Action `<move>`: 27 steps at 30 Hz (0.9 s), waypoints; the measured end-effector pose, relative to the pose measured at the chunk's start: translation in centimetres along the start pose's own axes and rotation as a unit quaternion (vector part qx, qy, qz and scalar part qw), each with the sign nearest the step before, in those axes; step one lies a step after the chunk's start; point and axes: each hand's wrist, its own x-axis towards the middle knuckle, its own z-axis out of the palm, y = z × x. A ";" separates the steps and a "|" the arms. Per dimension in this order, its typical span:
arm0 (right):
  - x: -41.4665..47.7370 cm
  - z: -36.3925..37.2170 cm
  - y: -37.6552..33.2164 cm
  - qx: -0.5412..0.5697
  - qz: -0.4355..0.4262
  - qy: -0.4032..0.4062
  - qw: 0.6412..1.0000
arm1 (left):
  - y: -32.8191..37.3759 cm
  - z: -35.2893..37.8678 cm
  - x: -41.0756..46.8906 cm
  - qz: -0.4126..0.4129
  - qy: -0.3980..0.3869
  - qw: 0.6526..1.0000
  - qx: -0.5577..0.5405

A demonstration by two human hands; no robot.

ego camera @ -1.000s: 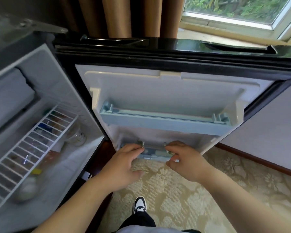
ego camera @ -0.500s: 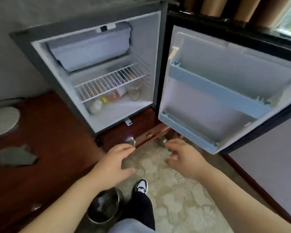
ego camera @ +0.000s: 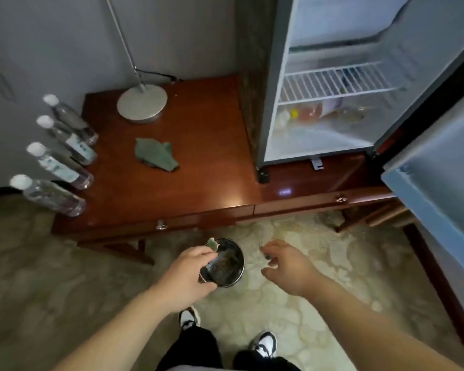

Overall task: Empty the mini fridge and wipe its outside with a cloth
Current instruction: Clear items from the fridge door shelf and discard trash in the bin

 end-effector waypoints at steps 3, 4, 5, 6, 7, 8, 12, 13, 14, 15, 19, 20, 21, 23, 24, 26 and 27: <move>4.8 4.5 0.3 -0.013 0.012 -0.033 0.999 | -5.4 2.9 2.0 -0.022 -0.020 0.999 -0.031; 6.8 6.5 1.0 -0.013 0.019 -0.045 0.999 | -7.6 4.5 3.1 -0.023 -0.021 0.999 -0.036; 9.0 8.7 1.9 -0.018 0.025 -0.056 0.998 | -10.0 6.2 4.5 -0.024 -0.024 0.999 -0.040; 11.3 11.0 3.1 -0.020 0.034 -0.062 0.997 | -12.1 7.9 6.0 -0.026 -0.026 0.999 -0.040; 13.6 13.3 4.4 -0.019 0.041 -0.065 0.997 | -14.3 9.8 7.8 -0.028 -0.030 0.999 -0.033; 15.9 15.7 5.9 -0.019 0.046 -0.068 0.996 | -16.6 11.9 9.6 -0.027 -0.036 0.999 -0.026; 24.4 24.6 11.7 -0.031 0.060 -0.081 0.994 | -24.2 19.9 16.2 -0.028 -0.056 0.998 -0.014; 26.1 26.3 13.0 -0.030 0.063 -0.085 0.994 | -25.7 21.7 17.6 -0.031 -0.062 0.998 -0.009; 27.5 27.6 13.9 -0.031 0.065 -0.089 0.993 | -27.0 23.2 18.9 -0.034 -0.068 0.997 -0.005; 28.5 28.7 14.8 -0.031 0.065 -0.092 0.993 | -28.2 24.6 19.9 -0.041 -0.076 0.996 -0.001; 29.0 29.1 15.7 -0.014 0.076 -0.088 0.993 | -29.7 26.3 21.2 -0.057 -0.086 0.995 0.004; 28.3 28.3 15.3 -0.009 0.081 -0.086 0.993 | -29.0 25.6 20.8 -0.059 -0.085 0.995 0.003; 27.2 27.0 14.7 -0.004 0.084 -0.084 0.993 | -27.8 24.4 20.1 -0.058 -0.079 0.995 0.000; 24.1 23.8 12.8 0.014 0.088 -0.071 0.993 | -25.0 21.4 18.0 -0.059 -0.073 0.996 0.001; 22.2 21.6 11.6 0.026 0.082 -0.060 0.995 | -23.1 19.3 16.9 -0.055 -0.067 0.996 0.001; 17.5 16.9 8.8 0.039 0.072 -0.035 0.996 | -18.4 14.9 14.2 -0.052 -0.054 0.997 -0.006; 15.2 14.8 7.5 0.042 0.069 -0.026 0.996 | -16.2 13.0 12.9 -0.050 -0.048 0.998 -0.011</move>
